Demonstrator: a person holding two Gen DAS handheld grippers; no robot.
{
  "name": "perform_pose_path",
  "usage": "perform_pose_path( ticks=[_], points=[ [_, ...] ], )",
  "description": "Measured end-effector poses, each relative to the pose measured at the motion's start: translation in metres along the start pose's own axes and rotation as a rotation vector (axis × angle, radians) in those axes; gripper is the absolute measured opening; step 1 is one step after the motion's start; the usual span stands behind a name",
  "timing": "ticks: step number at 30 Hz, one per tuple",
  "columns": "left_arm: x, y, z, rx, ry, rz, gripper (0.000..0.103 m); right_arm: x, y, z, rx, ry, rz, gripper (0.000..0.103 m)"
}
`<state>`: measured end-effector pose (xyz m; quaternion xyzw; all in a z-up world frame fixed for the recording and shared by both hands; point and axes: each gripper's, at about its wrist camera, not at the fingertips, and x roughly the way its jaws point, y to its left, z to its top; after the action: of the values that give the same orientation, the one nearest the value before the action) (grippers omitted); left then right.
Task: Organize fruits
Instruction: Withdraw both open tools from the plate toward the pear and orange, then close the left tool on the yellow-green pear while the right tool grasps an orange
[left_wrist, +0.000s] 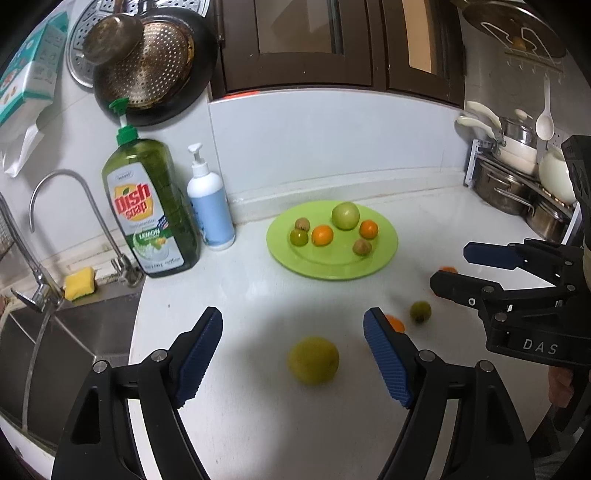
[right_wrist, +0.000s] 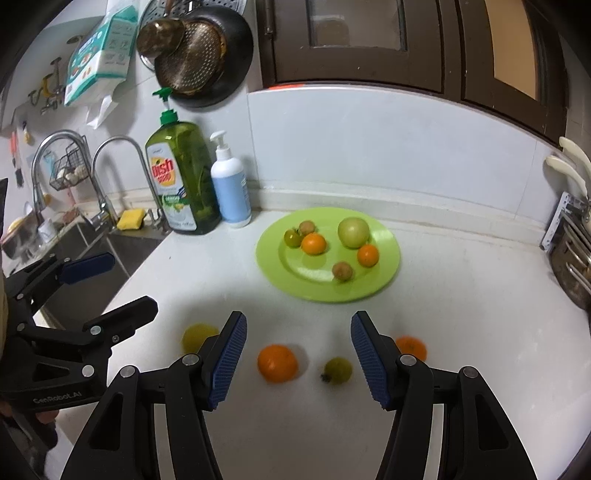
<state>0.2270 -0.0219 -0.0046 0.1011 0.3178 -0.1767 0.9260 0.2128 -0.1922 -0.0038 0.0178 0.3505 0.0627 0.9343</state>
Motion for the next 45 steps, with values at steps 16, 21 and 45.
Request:
perform_pose_path(
  ticks=[16,21,45],
  points=[
    [0.015,-0.002,-0.045,0.019,0.035,-0.015,0.079,0.015,0.015,-0.046,-0.033,0.075,-0.023,0.06],
    [0.028,-0.003,-0.051,0.018,0.056,-0.034,0.079,0.026,0.015,-0.049,-0.04,0.087,-0.014,0.06],
    [0.073,-0.004,-0.048,0.02,0.094,-0.114,0.066,0.078,0.011,-0.045,-0.026,0.147,0.046,0.059]
  ],
)
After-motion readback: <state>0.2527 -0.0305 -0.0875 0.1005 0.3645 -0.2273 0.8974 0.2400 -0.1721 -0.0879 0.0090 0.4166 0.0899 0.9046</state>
